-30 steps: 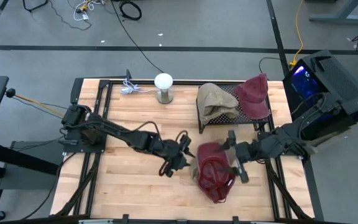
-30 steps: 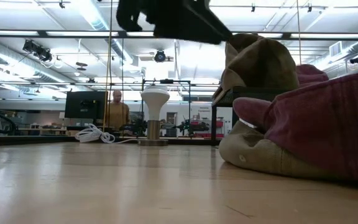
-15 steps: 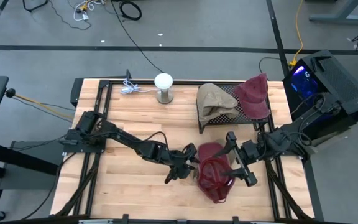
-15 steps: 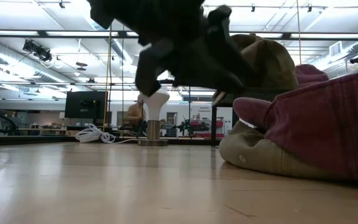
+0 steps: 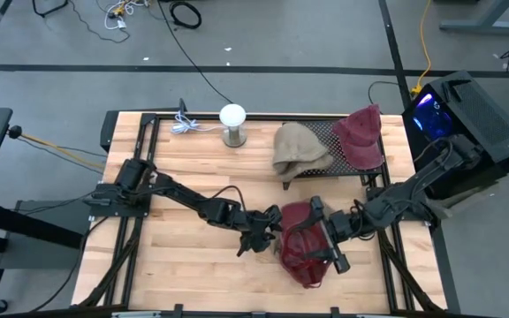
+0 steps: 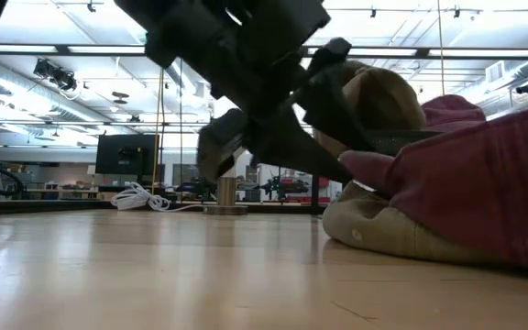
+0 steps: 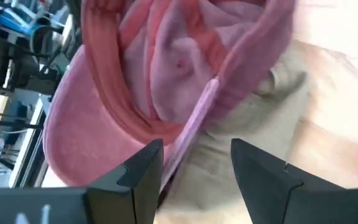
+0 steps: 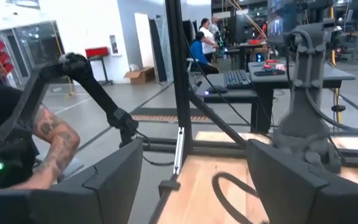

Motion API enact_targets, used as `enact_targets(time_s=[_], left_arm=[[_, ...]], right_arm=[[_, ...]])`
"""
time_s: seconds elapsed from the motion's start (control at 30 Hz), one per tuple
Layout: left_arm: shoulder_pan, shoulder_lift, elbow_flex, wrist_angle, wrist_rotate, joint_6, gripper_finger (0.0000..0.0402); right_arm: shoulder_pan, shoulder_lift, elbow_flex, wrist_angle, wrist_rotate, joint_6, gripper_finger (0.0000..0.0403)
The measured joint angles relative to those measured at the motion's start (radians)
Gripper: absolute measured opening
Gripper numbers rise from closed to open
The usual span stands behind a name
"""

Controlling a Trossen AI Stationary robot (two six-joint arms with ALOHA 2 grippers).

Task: Pick & Place hat
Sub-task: Stack the red hat on the red hat on the black shelf

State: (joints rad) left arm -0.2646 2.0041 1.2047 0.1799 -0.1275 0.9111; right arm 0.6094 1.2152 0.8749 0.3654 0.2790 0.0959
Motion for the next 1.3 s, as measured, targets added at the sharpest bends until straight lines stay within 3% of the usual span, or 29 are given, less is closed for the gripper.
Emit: enact_targets(time_s=[0.2,0.37,0.47,0.63,0.73,1.0,1.3], left_arm=[[0.006,0.042,0.000,0.024,-0.003,-0.014,0.0195],[0.006,0.056,0.001,0.030,-0.014,-0.172,0.0180],[0.006,0.057,0.001,0.029,0.009,-0.277,0.0139],[0.007,0.047,0.001,0.029,0.092,-0.370,0.0025],[0.015,0.019,0.001,0.012,0.130,-0.406,0.0018],[0.094,-0.154,-0.001,-0.131,0.341,-0.659,0.0016],[0.137,-0.395,0.000,-0.222,0.633,-1.176,0.0020]], right_arm=[[0.000,0.017,0.000,0.021,0.000,0.000,0.0288],[0.000,0.019,0.000,0.045,0.001,-0.004,0.0288],[0.000,0.019,0.000,0.051,0.001,-0.006,0.0288],[0.000,0.019,0.000,0.047,0.000,-0.010,0.0288],[0.000,0.019,0.000,0.047,0.000,-0.059,0.0288],[0.000,0.018,0.000,0.062,0.000,-0.160,0.0288],[0.000,0.018,0.000,0.175,0.000,-0.237,0.0288]])
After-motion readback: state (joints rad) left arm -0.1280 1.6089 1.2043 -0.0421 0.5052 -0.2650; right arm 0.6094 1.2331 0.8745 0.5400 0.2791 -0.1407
